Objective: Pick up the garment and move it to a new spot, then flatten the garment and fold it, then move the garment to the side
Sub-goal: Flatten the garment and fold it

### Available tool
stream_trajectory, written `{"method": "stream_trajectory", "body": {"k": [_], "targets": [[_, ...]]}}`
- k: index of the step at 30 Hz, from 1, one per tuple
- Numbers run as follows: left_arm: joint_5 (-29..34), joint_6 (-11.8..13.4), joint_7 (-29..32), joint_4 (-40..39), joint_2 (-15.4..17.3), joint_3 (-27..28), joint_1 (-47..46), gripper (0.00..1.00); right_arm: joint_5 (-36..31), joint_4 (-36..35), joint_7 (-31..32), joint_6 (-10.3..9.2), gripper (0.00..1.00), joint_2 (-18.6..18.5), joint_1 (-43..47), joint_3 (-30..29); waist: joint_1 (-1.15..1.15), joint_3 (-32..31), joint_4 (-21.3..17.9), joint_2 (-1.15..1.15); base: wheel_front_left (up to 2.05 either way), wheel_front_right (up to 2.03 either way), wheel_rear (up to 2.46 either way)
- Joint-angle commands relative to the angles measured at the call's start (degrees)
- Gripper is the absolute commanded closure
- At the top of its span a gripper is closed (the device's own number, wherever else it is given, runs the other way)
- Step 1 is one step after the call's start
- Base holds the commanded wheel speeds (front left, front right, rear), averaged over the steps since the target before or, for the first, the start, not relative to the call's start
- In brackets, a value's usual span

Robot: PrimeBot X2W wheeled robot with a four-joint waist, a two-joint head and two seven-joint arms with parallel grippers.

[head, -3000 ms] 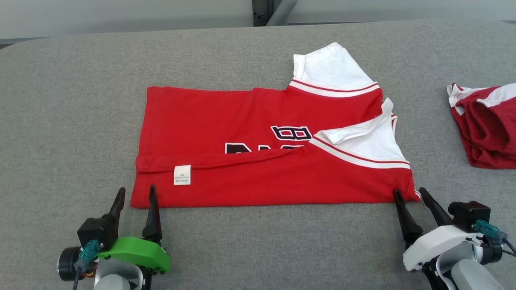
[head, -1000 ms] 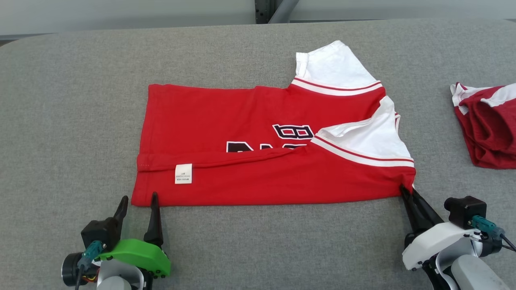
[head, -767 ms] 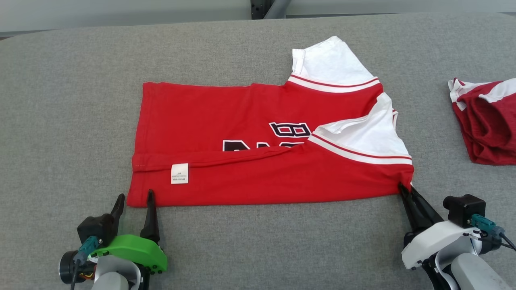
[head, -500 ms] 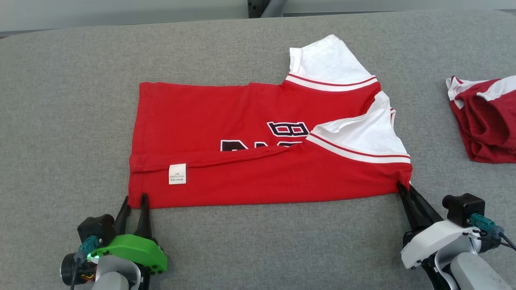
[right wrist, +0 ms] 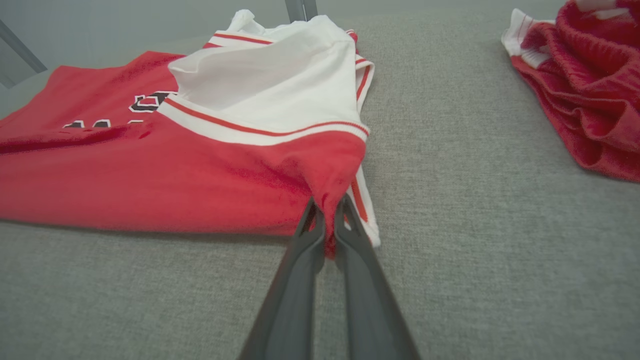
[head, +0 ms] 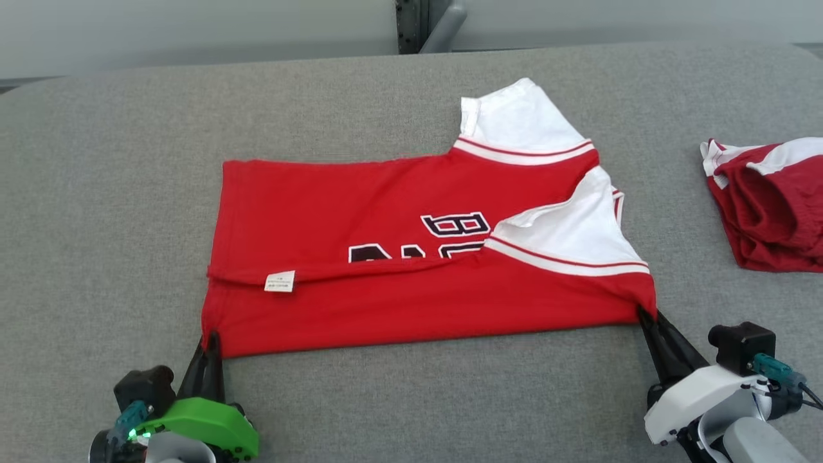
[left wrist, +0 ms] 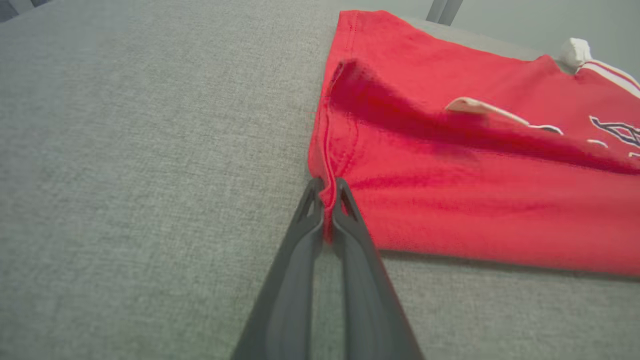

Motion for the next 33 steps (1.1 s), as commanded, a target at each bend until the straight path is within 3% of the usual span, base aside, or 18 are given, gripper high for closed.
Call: {"method": "stream_trajectory", "body": {"k": [1,10,19,20,21,22,33], "targets": [[0.4,0.0,0.0,-0.3,0.4,0.8,1.6,1.00,0.5,0.3,-0.1,-0.09,1.00,-0.5,1.4,-0.1,0.00,-3.4,0.2,0.50,0.00,0.00,0.00],[1.6,-0.4,0.0,-0.2,0.5,2.0,10.5,1.00,2.5,1.0,-0.1,-0.11,1.00,-2.8,9.5,2.0,0.00,-11.0,1.1,0.50,0.00,0.00,0.00],[-0.5,0.2,0.0,-0.4,0.5,-1.2,16.8,1.00,4.0,1.1,-0.1,-0.11,1.00,-3.0,14.9,2.2,0.00,-11.8,1.6,0.50,0.00,0.00,0.00],[-0.7,0.4,0.0,-0.5,0.5,-1.8,17.2,0.95,4.1,1.2,-0.1,-0.11,0.77,-2.8,15.2,2.2,0.00,-11.7,1.7,0.50,0.00,0.00,0.00],[-0.9,0.6,0.0,-0.6,0.4,-2.3,17.5,0.11,4.1,1.4,-0.1,-0.11,0.13,-2.7,15.3,2.0,0.00,-11.6,1.7,0.50,0.00,0.00,0.00],[-0.8,0.8,0.0,-1.1,0.4,-2.6,17.6,0.00,3.9,1.4,-0.1,-0.11,0.00,-2.6,15.1,1.8,0.00,-11.5,1.8,0.50,0.00,0.00,0.00],[3.8,0.9,0.0,-5.6,0.4,-2.1,7.2,0.00,-1.7,-4.1,-0.1,-0.07,0.00,-0.9,7.0,-4.5,0.00,-5.7,2.2,0.50,0.00,0.00,0.00]]}}
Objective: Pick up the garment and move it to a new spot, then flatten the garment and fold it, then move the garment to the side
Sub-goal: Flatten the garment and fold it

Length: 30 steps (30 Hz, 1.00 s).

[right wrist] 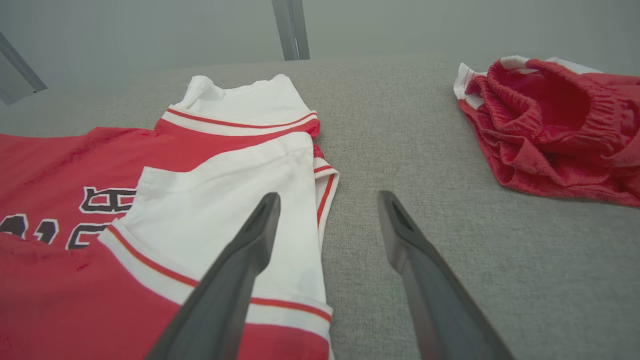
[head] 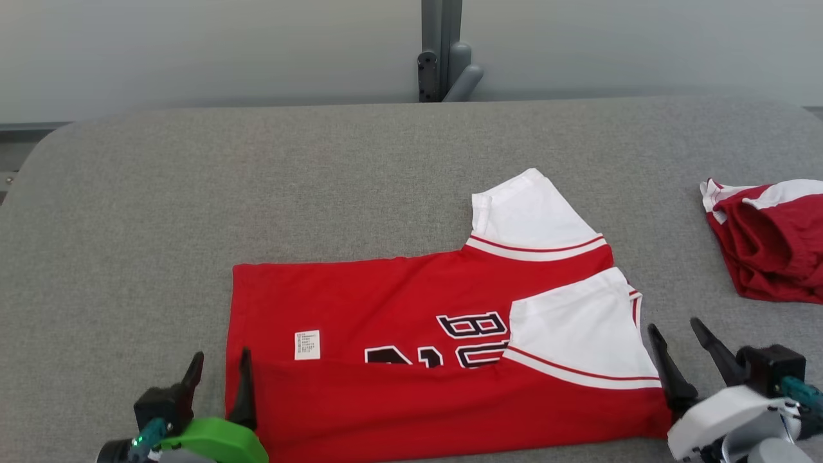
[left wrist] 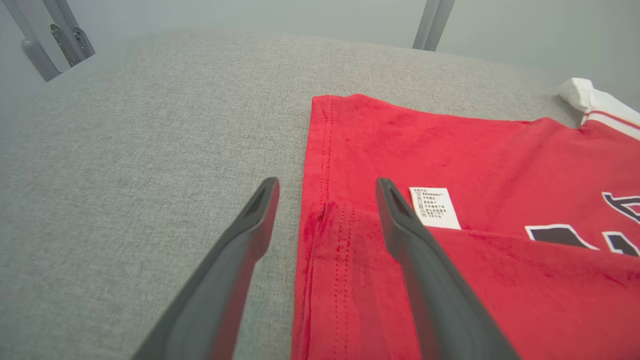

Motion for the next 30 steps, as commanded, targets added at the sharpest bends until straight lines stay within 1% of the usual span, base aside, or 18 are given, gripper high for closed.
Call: {"method": "stream_trajectory", "body": {"k": [1,4,9,10,15,19,21,25,26,27,28,29,30], "targets": [[0.7,-0.5,0.0,1.5,0.4,0.3,-3.4,0.00,-1.1,-0.4,-0.1,-0.08,0.00,0.4,-2.9,0.2,0.00,2.8,-0.1,0.50,0.00,0.00,0.00],[1.6,-1.0,0.0,4.1,1.1,0.4,-9.4,0.00,-2.3,-0.6,-0.1,-0.08,0.00,1.2,-6.9,1.6,0.00,4.7,-0.5,0.50,0.00,0.00,0.00],[1.7,-1.5,0.0,11.8,1.3,0.1,-17.7,0.00,-2.1,-0.2,-0.1,-0.08,0.00,1.7,-12.9,4.8,0.00,7.1,-1.3,0.50,0.00,0.00,0.00],[1.7,-1.5,0.0,11.8,1.3,0.1,-17.7,0.00,-2.1,-0.2,-0.1,-0.08,0.00,1.7,-12.9,4.8,0.00,7.1,-1.3,0.50,0.00,0.00,0.00],[1.6,-1.7,0.0,17.7,1.8,0.0,-23.3,0.00,-1.7,-1.6,-0.1,-0.07,0.00,3.0,-17.5,6.0,0.00,9.3,-2.3,0.50,0.00,0.00,0.00],[1.3,-1.8,0.0,20.9,2.4,0.3,-26.2,0.00,-1.7,-1.9,-0.1,-0.07,0.00,2.5,-21.3,7.5,0.00,10.7,-2.6,0.50,0.00,0.00,0.00],[0.5,-1.9,0.0,22.8,2.8,1.0,-27.9,0.00,-1.9,-1.7,-0.1,-0.07,0.00,2.0,-24.2,9.2,0.00,11.7,-2.9,0.50,0.00,0.00,0.00],[0.4,-2.0,0.0,24.1,2.8,0.9,-29.5,0.00,-1.2,-0.9,-0.1,-0.08,0.00,0.9,-27.7,10.8,0.00,12.8,-2.6,0.50,0.00,0.00,0.00],[0.4,-2.1,0.0,24.4,2.8,0.8,-29.8,0.21,-0.8,-0.3,-0.1,-0.07,0.00,0.7,-28.3,11.2,0.00,13.0,-2.4,0.50,0.00,0.00,0.00],[0.5,-2.1,0.0,24.5,2.7,0.6,-30.1,0.57,-0.5,0.5,-0.1,-0.08,0.00,0.5,-29.1,11.8,0.00,13.1,-2.3,0.50,0.00,0.00,0.00],[0.6,-2.1,0.0,24.8,2.7,0.4,-30.3,0.89,-0.1,1.2,0.2,-0.08,0.00,0.3,-30.0,12.3,0.00,13.3,-2.1,0.50,0.00,0.00,0.00],[0.5,-2.2,0.0,24.9,2.6,0.1,-30.4,1.00,0.3,2.1,0.5,-0.07,0.00,0.2,-31.1,12.6,0.00,13.4,-2.0,0.50,0.00,0.00,0.00],[0.4,-2.2,0.0,24.9,2.5,-0.1,-30.7,1.00,0.6,2.9,1.1,-0.07,0.00,-0.1,-32.2,13.1,0.00,13.6,-1.8,0.50,0.00,0.00,0.00]]}}
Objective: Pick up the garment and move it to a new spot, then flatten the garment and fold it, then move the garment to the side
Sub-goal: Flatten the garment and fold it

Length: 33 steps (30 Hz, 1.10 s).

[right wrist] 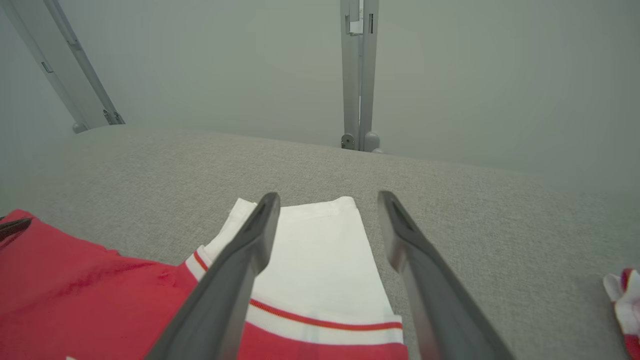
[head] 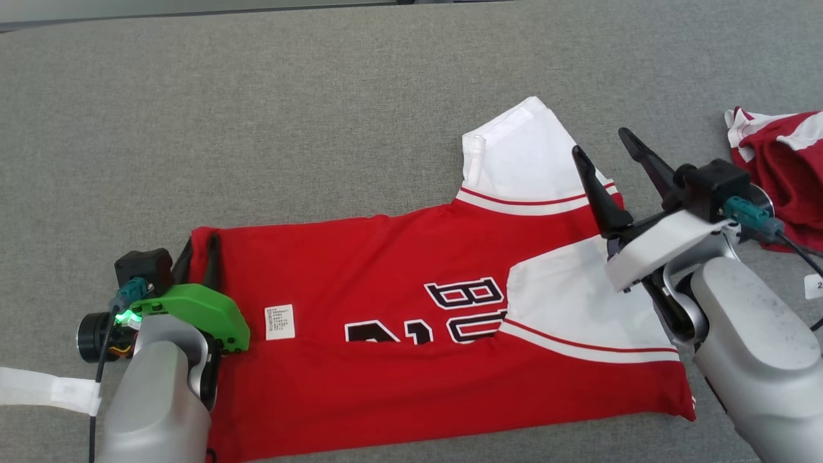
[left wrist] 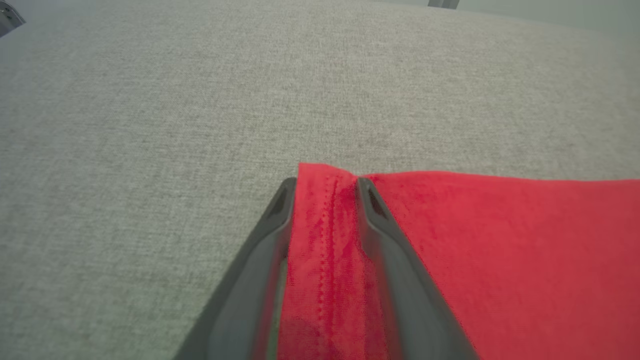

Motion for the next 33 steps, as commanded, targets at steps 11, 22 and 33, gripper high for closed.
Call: {"method": "stream_trajectory", "body": {"k": [11,22,33], "targets": [[-0.9,-0.4,0.0,-4.1,-1.3,-4.2,-2.1,1.00,2.0,14.0,13.7,-0.06,0.00,0.2,-15.2,2.8,0.00,3.1,4.5,0.50,0.00,0.00,0.00],[-3.8,-0.4,0.0,-6.2,-2.0,-9.3,-3.8,1.00,1.0,27.5,22.3,-0.05,0.00,0.7,-24.7,4.9,0.00,6.0,8.5,0.50,0.00,0.00,0.00],[-5.9,-0.4,0.0,-7.0,-2.1,-11.1,-4.0,1.00,1.9,33.4,23.1,-0.09,1.00,1.0,-26.7,8.0,0.00,7.2,8.3,0.50,0.00,0.00,0.00]]}}
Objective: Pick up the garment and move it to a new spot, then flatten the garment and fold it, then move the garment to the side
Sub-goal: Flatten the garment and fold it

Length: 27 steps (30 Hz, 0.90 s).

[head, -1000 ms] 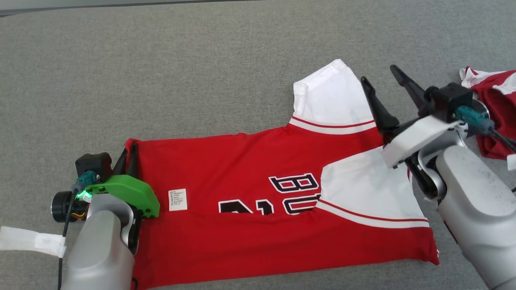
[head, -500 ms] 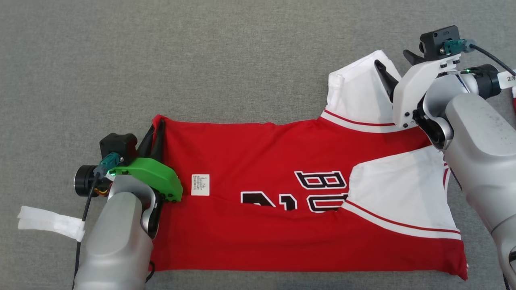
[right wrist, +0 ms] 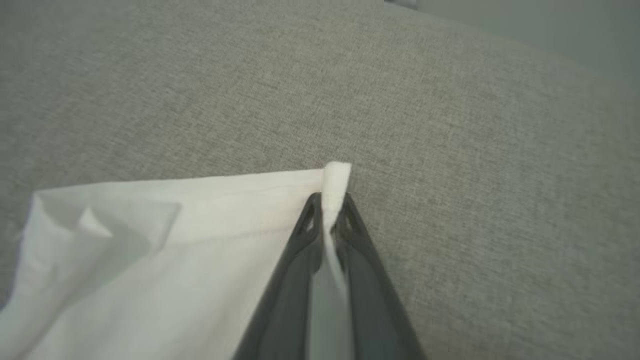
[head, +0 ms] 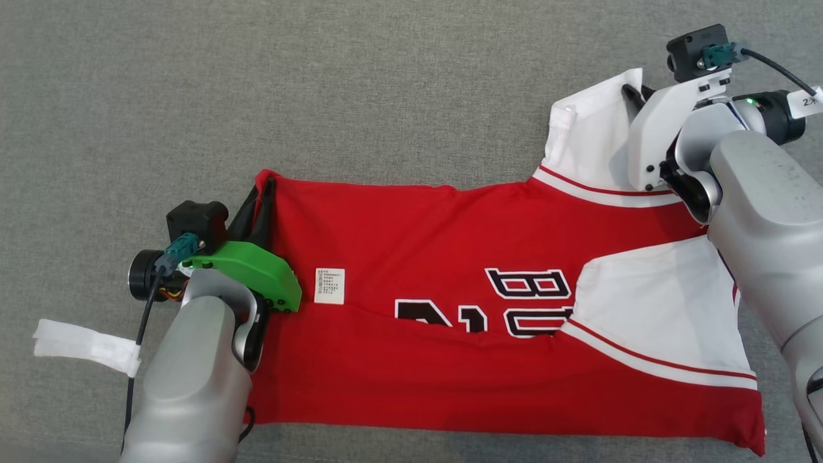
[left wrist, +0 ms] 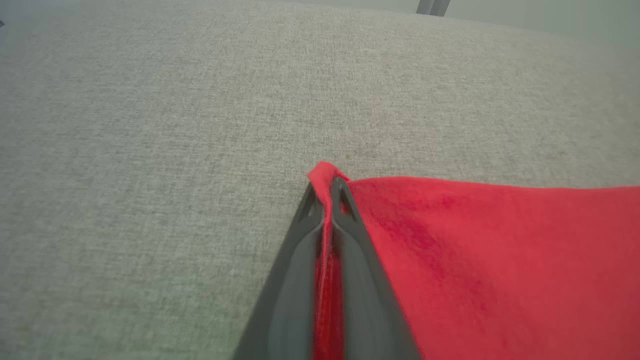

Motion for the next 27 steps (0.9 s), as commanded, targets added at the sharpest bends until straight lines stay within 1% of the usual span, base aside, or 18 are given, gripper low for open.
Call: {"method": "stream_trajectory", "body": {"k": [1,4,10,12,15,21,27], "targets": [[-0.2,-0.1,0.0,0.0,0.1,0.2,-0.5,1.00,0.1,1.0,-1.4,-0.14,1.00,-0.7,0.7,0.5,0.00,-0.2,-0.4,0.50,0.00,0.00,0.00],[0.7,-0.1,0.0,-0.3,0.1,1.1,0.4,1.00,-0.1,1.3,-6.0,-0.13,1.00,-0.8,0.1,0.1,0.00,-1.2,-1.1,0.50,0.00,0.00,0.00],[2.2,0.1,0.0,-1.8,0.3,3.4,3.8,1.00,-1.9,3.6,-16.7,-0.13,1.00,0.2,1.5,-1.1,0.00,-5.8,-2.7,0.50,0.00,0.00,0.00],[3.1,0.1,0.0,-3.1,0.6,3.9,5.2,1.00,-1.7,3.7,-19.7,-0.13,1.00,0.8,2.9,-1.1,0.00,-7.5,-3.3,0.50,0.00,0.00,0.00],[3.9,0.0,0.0,-5.0,0.9,4.6,7.4,1.00,-0.7,2.3,-22.5,-0.13,1.00,1.2,5.1,-0.9,0.00,-9.9,-4.4,0.50,0.00,0.00,0.00],[5.3,-0.1,0.0,-10.6,1.2,6.3,12.4,1.00,1.4,-5.6,-24.5,-0.12,1.00,-0.7,12.2,-2.2,0.00,-14.0,-6.2,0.50,0.00,0.00,0.00],[5.3,-0.1,0.0,-14.3,1.1,7.6,18.6,1.00,2.4,-19.4,-24.4,-0.12,1.00,-2.5,24.3,-7.7,0.00,-17.5,-7.3,0.50,0.00,0.00,0.00]]}}
